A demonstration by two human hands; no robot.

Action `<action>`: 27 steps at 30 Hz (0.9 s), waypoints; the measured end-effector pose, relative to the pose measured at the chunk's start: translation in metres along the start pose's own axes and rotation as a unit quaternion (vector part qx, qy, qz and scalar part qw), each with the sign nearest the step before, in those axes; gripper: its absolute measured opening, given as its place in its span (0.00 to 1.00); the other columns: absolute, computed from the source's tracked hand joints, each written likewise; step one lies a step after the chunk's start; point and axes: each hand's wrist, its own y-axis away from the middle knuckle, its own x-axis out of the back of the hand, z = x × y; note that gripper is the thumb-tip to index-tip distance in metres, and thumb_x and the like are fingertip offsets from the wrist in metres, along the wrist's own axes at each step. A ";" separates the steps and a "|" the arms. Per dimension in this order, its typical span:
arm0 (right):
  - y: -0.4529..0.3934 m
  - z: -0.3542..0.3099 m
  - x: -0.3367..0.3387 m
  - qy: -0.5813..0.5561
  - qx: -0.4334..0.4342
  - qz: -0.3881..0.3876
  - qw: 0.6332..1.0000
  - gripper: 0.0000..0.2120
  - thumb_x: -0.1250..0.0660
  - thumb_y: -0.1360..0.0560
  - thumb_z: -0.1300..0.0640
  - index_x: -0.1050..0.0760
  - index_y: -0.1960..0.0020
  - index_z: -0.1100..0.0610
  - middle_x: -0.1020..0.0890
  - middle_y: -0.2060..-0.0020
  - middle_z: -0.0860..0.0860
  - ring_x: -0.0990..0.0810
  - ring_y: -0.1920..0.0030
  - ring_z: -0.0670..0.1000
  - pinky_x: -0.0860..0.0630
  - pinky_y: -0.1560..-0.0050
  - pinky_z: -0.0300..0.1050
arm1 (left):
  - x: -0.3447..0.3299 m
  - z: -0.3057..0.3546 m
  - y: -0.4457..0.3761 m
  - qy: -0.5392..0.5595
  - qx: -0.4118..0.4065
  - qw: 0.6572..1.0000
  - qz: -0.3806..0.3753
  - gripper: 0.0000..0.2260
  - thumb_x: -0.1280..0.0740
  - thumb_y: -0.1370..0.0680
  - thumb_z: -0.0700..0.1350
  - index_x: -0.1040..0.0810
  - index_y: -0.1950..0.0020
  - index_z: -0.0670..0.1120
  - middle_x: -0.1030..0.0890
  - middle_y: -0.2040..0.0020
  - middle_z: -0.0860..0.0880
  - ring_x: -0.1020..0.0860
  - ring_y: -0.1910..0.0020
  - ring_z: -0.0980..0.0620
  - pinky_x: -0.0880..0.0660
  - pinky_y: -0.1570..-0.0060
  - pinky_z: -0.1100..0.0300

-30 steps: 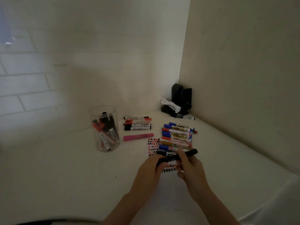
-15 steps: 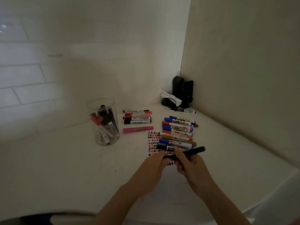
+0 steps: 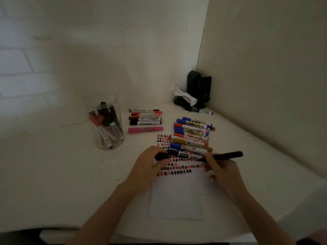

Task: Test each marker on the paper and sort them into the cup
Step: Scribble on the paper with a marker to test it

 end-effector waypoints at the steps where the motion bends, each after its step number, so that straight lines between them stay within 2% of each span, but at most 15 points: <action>1: -0.003 0.002 -0.002 0.027 0.005 -0.006 1.000 0.08 0.34 0.24 0.52 0.20 0.53 0.56 0.16 0.64 0.54 0.20 0.68 0.47 0.25 0.72 0.39 | 0.000 -0.002 -0.004 -0.002 0.010 1.000 -0.001 0.08 0.33 0.23 0.47 0.24 0.45 0.52 0.24 0.51 0.57 0.26 0.55 0.63 0.31 0.55 0.72; 4: -0.012 0.011 -0.007 0.110 0.020 0.010 0.994 0.12 0.34 0.24 0.49 0.22 0.59 0.58 0.19 0.70 0.52 0.24 0.75 0.41 0.28 0.74 0.34 | -0.002 -0.012 -0.010 -0.010 0.025 1.000 -0.005 0.08 0.32 0.23 0.48 0.23 0.45 0.52 0.22 0.51 0.56 0.25 0.54 0.63 0.31 0.54 0.74; 6: -0.014 0.019 -0.010 0.142 0.028 0.039 0.989 0.12 0.34 0.24 0.48 0.22 0.59 0.56 0.21 0.71 0.49 0.25 0.77 0.39 0.32 0.76 0.30 | -0.003 -0.017 -0.010 -0.012 0.022 1.000 -0.004 0.08 0.32 0.23 0.47 0.22 0.45 0.53 0.22 0.51 0.57 0.25 0.53 0.64 0.31 0.52 0.76; 9: -0.015 0.025 -0.011 0.156 0.042 0.049 0.986 0.08 0.32 0.25 0.49 0.21 0.57 0.53 0.19 0.68 0.48 0.24 0.74 0.37 0.32 0.75 0.29 | -0.002 -0.021 -0.009 -0.011 0.020 1.000 0.005 0.09 0.31 0.24 0.47 0.21 0.44 0.53 0.21 0.51 0.59 0.25 0.51 0.64 0.30 0.50 0.74; 16: -0.011 0.024 -0.007 0.191 0.085 0.027 0.978 0.04 0.30 0.27 0.49 0.22 0.56 0.48 0.19 0.67 0.41 0.22 0.67 0.35 0.30 0.70 0.27 | -0.003 -0.025 -0.010 -0.019 0.012 1.000 0.001 0.12 0.28 0.26 0.47 0.19 0.43 0.53 0.21 0.52 0.61 0.25 0.51 0.65 0.31 0.50 0.76; 18: -0.011 0.024 -0.007 0.192 0.093 0.024 0.977 0.03 0.30 0.27 0.50 0.22 0.56 0.47 0.20 0.66 0.40 0.22 0.67 0.33 0.31 0.69 0.25 | -0.003 -0.024 -0.010 -0.023 0.020 1.000 -0.002 0.12 0.29 0.25 0.47 0.20 0.42 0.54 0.22 0.53 0.61 0.25 0.52 0.66 0.32 0.52 0.77; 22: -0.010 0.027 -0.008 0.195 0.100 0.020 0.976 0.06 0.31 0.25 0.49 0.21 0.57 0.51 0.20 0.68 0.44 0.24 0.70 0.36 0.32 0.71 0.27 | -0.003 -0.021 -0.009 -0.028 0.033 0.999 0.001 0.12 0.32 0.23 0.48 0.23 0.40 0.57 0.21 0.53 0.59 0.25 0.54 0.66 0.32 0.55 0.77; 27: -0.006 0.023 -0.009 0.193 0.115 0.004 0.974 0.03 0.31 0.26 0.51 0.23 0.57 0.49 0.21 0.67 0.38 0.23 0.66 0.32 0.30 0.68 0.25 | -0.003 -0.022 -0.008 -0.038 0.038 0.999 -0.002 0.13 0.31 0.24 0.49 0.22 0.40 0.55 0.21 0.51 0.59 0.24 0.53 0.63 0.30 0.53 0.72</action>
